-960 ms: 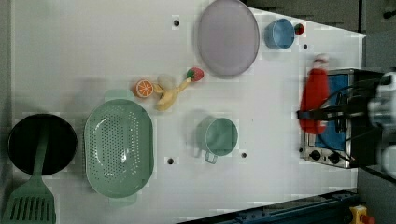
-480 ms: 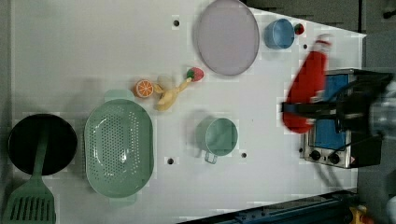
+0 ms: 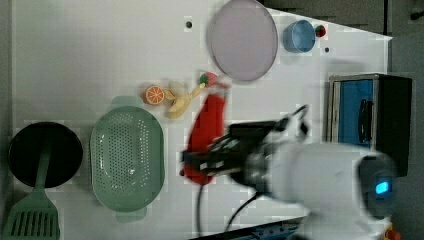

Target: Pick Ketchup from the table and place it in strainer.

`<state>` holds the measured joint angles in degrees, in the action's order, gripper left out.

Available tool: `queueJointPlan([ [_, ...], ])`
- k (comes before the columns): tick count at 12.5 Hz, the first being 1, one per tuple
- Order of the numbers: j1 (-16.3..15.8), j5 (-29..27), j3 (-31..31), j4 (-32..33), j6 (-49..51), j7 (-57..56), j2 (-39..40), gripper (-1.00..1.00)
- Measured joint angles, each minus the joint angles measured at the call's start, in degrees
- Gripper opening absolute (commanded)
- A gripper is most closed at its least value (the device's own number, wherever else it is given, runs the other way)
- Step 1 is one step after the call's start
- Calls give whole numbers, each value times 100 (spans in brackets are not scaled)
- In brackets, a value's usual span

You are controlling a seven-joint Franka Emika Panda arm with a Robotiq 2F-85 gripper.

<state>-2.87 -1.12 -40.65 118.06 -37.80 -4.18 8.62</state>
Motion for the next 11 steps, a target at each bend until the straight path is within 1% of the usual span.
queueJointPlan([
  [1,-107,0,-151,45,-241,397,217,32],
  [4,-334,148,-344,101,-898,1084,926,96],
  [6,-378,186,-302,101,-1094,1342,1329,100],
  [8,-335,163,-157,157,-1018,1551,1383,100],
  [9,-252,163,-118,168,-817,1614,1300,100],
  [11,-26,176,-6,168,-59,1744,793,100],
])
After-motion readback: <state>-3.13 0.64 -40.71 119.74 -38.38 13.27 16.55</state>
